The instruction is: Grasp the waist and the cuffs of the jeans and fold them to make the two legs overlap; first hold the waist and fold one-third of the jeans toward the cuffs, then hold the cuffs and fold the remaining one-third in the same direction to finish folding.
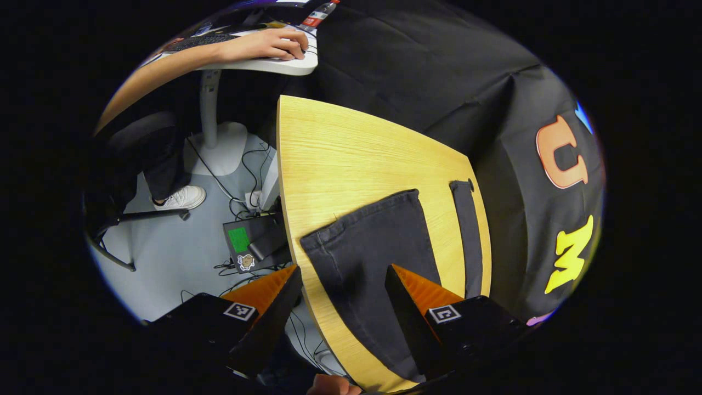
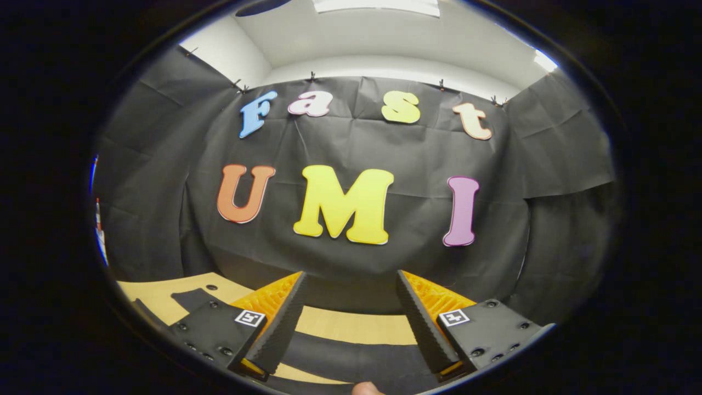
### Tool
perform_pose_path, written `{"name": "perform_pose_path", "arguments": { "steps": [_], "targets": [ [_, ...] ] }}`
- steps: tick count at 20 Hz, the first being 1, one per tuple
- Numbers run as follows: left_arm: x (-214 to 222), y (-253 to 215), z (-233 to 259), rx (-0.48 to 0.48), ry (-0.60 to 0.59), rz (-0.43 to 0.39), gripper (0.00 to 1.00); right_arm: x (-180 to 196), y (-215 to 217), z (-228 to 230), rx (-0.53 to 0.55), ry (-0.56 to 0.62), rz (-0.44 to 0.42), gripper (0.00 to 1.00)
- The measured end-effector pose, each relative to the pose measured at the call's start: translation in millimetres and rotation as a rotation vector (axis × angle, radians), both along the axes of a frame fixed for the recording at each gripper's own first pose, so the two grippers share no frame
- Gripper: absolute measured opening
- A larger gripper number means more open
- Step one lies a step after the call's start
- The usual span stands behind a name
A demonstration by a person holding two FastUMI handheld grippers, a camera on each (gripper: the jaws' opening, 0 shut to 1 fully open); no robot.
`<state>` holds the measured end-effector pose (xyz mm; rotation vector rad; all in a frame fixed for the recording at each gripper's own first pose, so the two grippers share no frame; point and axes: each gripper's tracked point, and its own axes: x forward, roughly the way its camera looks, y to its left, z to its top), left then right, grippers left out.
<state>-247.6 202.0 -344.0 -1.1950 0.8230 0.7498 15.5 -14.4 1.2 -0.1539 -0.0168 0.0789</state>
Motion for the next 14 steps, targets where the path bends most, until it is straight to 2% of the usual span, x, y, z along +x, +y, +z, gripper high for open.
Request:
{"name": "perform_pose_path", "arguments": {
  "steps": [6, 14],
  "targets": [
    [5.0, 5.8, 14.3, -0.018, -0.053, 0.041, 0.98, -1.7, 4.0, 0.9, -0.018, -0.003, 0.007, 0.98],
    [16.0, 9.3, 6.8, -0.027, -0.051, 0.028, 0.97, -0.9, 11.3, -1.6, -0.027, 0.008, 0.016, 0.99]
  ]
}}
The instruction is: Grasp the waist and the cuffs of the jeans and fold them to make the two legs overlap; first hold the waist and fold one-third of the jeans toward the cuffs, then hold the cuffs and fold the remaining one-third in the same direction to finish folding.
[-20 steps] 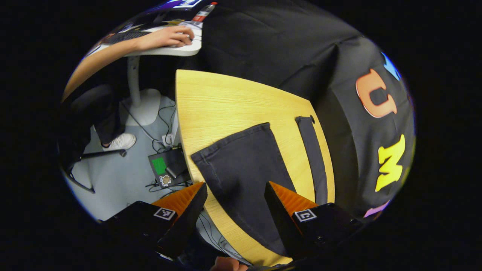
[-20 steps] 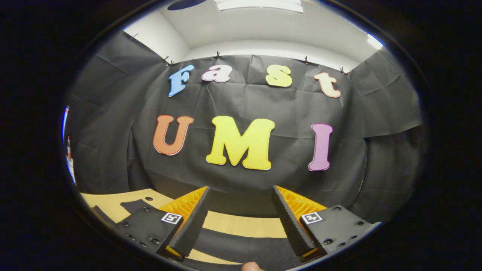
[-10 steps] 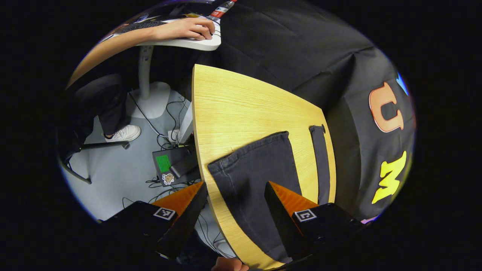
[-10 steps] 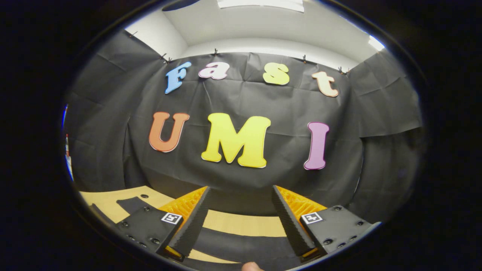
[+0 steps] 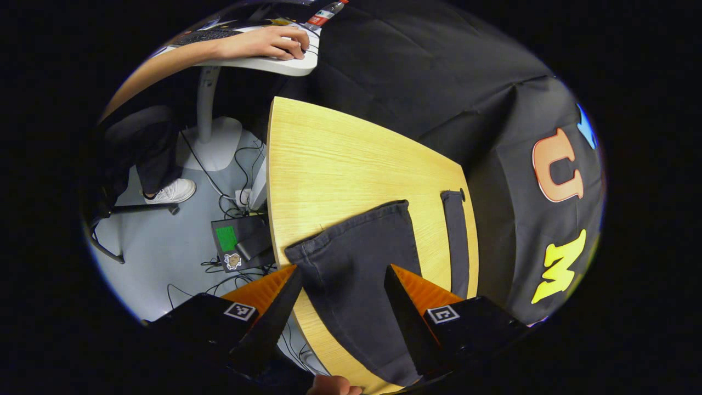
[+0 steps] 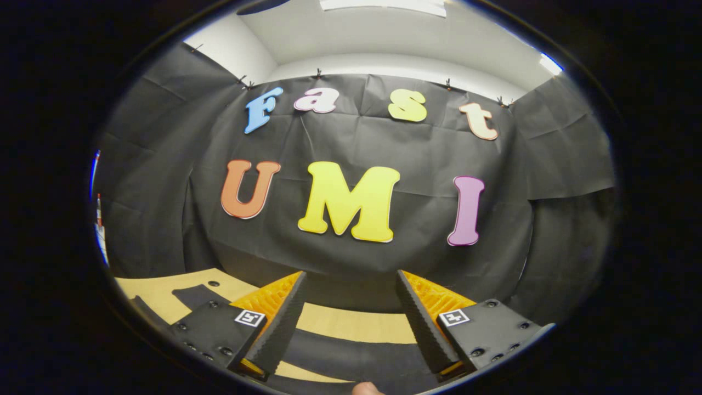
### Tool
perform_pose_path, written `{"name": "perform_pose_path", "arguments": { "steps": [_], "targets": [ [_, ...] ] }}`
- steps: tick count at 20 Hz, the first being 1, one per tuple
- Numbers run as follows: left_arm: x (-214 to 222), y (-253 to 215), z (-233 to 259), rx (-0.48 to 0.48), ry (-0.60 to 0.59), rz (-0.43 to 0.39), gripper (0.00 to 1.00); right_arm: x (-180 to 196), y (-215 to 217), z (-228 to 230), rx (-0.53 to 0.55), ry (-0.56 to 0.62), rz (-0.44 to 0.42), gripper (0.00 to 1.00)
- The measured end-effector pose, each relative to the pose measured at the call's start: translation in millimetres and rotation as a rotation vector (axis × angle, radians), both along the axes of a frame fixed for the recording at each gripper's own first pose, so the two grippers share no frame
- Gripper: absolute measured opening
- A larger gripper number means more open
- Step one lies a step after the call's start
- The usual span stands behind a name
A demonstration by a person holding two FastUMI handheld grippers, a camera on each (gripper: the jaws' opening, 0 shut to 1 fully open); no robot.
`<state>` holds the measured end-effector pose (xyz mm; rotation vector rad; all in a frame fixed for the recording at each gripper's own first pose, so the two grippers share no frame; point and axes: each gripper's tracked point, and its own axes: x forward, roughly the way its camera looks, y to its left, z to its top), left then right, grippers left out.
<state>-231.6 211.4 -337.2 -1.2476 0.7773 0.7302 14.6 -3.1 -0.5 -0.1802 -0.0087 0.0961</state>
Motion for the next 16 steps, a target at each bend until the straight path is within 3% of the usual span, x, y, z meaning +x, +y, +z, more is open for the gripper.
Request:
{"name": "perform_pose_path", "arguments": {
  "steps": [2, 3, 4, 6, 10, 12, 13, 16],
  "targets": [
    [1.5, 2.5, -0.2, -0.004, -0.001, 0.016, 0.97, -0.9, -4.0, 1.6, -0.002, -0.008, -0.006, 0.98],
    [4.4, 4.5, -0.6, 0.000, -0.001, 0.021, 0.84, -0.7, -6.3, -2.3, 0.003, -0.001, -0.012, 0.97],
    [9.5, 5.7, -1.4, 0.006, 0.001, 0.020, 0.98, 0.1, -7.8, -6.3, 0.007, 0.012, -0.019, 0.97],
    [15.7, 4.0, -4.5, 0.019, 0.024, -0.010, 0.97, 0.4, -11.7, -15.4, 0.011, 0.041, -0.028, 0.98],
    [43.4, 1.5, -10.9, -0.004, 0.005, 0.016, 0.87, 0.2, -33.2, -27.7, 0.003, 0.083, -0.072, 0.98],
    [43.9, 2.3, -19.6, 0.002, 0.050, -0.009, 0.81, -1.1, -49.9, -30.3, 0.001, 0.093, -0.109, 0.98],
    [43.0, 3.5, -23.7, 0.010, 0.077, -0.025, 0.70, -0.8, -60.3, -31.5, -0.006, 0.096, -0.130, 0.98],
    [43.6, 1.4, -27.3, -0.043, 0.082, 0.007, 0.19, 1.8, -105.0, -41.8, -0.023, 0.134, -0.211, 0.98]
  ]
}}
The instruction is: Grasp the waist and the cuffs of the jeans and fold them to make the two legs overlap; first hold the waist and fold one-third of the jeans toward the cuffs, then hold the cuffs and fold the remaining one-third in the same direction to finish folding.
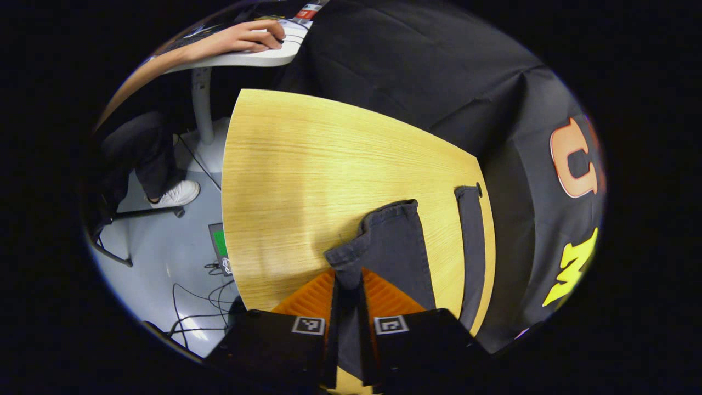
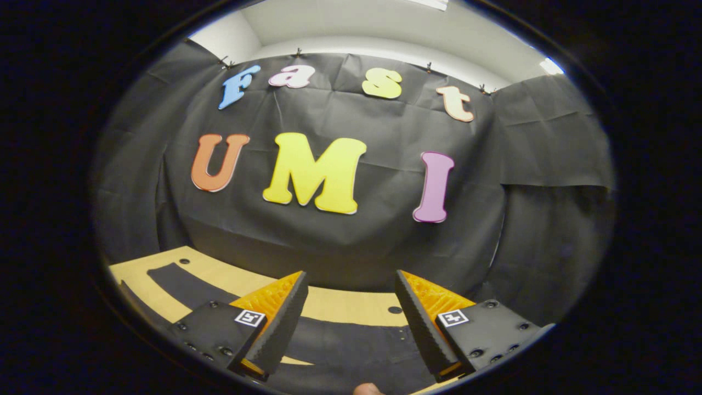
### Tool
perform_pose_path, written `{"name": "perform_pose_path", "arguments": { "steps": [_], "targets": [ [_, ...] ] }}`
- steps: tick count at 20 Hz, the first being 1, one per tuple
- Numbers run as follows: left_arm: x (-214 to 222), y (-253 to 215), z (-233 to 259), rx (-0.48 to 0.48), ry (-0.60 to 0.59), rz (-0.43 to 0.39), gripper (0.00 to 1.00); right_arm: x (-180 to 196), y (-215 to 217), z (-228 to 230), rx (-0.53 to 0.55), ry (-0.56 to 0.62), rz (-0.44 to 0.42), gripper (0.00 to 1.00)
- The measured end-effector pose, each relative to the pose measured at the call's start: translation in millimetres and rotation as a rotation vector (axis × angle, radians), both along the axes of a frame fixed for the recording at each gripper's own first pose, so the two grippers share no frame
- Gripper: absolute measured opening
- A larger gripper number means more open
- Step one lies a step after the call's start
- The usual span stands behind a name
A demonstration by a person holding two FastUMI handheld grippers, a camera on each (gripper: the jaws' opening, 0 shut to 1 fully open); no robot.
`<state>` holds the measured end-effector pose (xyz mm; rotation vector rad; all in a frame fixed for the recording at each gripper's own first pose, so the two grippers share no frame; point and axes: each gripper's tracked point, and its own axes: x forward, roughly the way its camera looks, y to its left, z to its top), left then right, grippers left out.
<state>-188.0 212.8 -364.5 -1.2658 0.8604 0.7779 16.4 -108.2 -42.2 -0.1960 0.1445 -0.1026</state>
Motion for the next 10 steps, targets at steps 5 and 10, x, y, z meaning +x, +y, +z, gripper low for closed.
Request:
{"name": "perform_pose_path", "arguments": {
  "steps": [5, 10],
  "targets": [
    [2.8, 1.3, -1.6, -0.001, 0.017, -0.029, 0.06, -11.1, -116.5, -77.4, 0.249, 0.318, -0.218, 0.98],
    [6.1, 1.9, -1.0, -0.025, 0.009, -0.017, 0.05, -52.4, -226.0, -188.2, 0.567, 0.679, -0.518, 0.95]
  ]
}}
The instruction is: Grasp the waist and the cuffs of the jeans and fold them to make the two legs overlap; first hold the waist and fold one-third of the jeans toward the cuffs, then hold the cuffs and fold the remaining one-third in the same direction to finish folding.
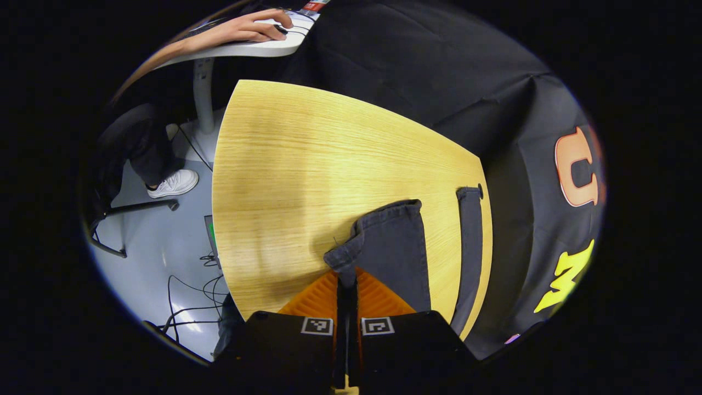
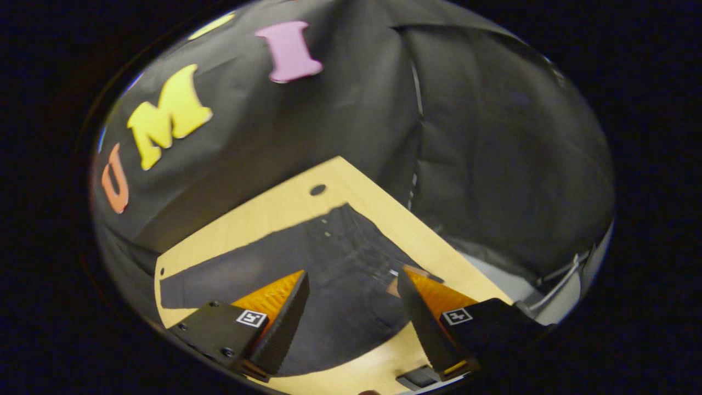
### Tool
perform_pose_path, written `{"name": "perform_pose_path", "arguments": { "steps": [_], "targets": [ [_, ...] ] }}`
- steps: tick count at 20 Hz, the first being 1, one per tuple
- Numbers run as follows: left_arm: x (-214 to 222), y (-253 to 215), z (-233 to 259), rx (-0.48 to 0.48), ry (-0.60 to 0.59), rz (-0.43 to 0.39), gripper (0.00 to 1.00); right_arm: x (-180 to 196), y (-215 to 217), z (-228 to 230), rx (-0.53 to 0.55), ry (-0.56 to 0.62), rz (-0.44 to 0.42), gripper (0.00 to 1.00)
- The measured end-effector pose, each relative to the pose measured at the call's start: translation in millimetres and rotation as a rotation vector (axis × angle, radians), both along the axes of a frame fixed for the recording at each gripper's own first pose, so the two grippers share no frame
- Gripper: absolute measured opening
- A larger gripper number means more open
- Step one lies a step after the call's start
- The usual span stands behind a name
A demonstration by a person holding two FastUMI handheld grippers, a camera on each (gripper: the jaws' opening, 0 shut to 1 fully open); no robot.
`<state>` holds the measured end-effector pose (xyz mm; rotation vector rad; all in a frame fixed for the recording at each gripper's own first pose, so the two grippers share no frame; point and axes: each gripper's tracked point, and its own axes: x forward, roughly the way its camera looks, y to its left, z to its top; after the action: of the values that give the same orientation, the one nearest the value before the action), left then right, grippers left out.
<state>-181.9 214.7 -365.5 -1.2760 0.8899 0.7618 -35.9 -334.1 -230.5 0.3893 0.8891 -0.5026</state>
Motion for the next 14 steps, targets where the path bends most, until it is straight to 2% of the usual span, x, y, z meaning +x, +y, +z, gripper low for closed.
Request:
{"name": "perform_pose_path", "arguments": {
  "steps": [2, 5, 6, 7, 9, 11, 13, 14],
  "targets": [
    [0.9, 0.7, -1.2, 0.006, 0.003, -0.010, 0.05, -13.9, -9.9, -37.6, 0.072, 0.096, -0.080, 0.96],
    [2.8, 0.7, -1.6, -0.001, 0.007, -0.003, 0.05, -29.6, -6.4, -66.3, 0.183, 0.173, -0.176, 0.96],
    [2.9, 0.9, -1.5, -0.001, 0.009, -0.003, 0.05, -30.8, -3.5, -72.1, 0.221, 0.184, -0.200, 0.89],
    [2.6, 1.0, -1.7, -0.001, 0.012, -0.005, 0.05, -29.8, 1.8, -77.5, 0.261, 0.188, -0.215, 0.95],
    [2.3, 0.6, -2.0, -0.003, 0.017, -0.004, 0.05, -27.6, 9.9, -87.9, 0.310, 0.199, -0.227, 0.92],
    [2.4, 0.6, -1.8, -0.011, 0.018, 0.000, 0.05, -21.8, 9.3, -91.8, 0.308, 0.192, -0.228, 0.91],
    [2.7, 0.9, -1.2, -0.016, 0.019, 0.004, 0.05, -23.7, 9.3, -94.0, 0.299, 0.214, -0.226, 0.74],
    [2.8, 0.8, -0.3, -0.016, 0.022, 0.002, 0.05, -24.8, 7.1, -102.4, 0.292, 0.225, -0.226, 0.72]
  ]
}}
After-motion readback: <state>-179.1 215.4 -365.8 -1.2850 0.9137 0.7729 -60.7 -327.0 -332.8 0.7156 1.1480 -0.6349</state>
